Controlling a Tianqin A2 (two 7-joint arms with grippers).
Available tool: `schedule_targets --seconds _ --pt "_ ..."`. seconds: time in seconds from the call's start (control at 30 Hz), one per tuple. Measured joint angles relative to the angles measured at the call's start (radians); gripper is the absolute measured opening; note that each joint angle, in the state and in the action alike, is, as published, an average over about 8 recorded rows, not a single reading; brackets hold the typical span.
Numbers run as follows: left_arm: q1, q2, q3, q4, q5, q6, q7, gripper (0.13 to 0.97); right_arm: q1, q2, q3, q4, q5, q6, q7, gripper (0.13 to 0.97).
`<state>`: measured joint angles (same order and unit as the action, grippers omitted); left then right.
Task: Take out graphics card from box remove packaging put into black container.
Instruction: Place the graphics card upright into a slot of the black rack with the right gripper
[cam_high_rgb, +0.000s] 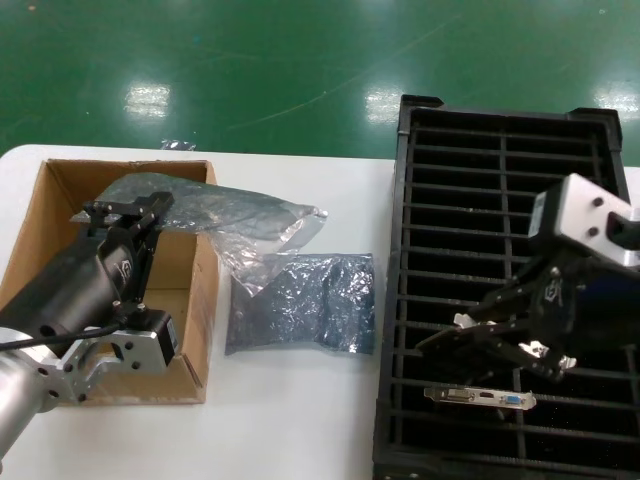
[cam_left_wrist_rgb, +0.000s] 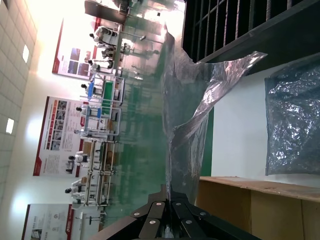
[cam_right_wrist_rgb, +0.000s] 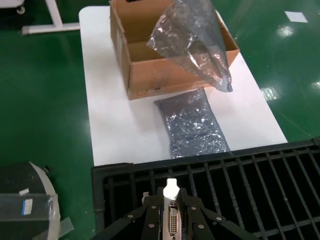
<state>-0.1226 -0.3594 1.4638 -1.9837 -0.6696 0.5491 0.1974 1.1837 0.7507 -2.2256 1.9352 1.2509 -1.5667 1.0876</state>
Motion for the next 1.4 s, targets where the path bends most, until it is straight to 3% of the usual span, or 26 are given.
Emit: schedule_targets --seconds 0.5,1.4 --pt "0.000 0.000 0.000 0.000 0.000 0.000 0.000 0.139 0.003 -0.058 -0.064 -0.036 -0.090 -0.003 -0.075 0.186" --pt "0.000 0.000 0.000 0.000 0.000 0.000 0.000 0.139 -0.007 -0.076 -0.113 -0.047 -0.149 -0.003 -0.146 0.186"
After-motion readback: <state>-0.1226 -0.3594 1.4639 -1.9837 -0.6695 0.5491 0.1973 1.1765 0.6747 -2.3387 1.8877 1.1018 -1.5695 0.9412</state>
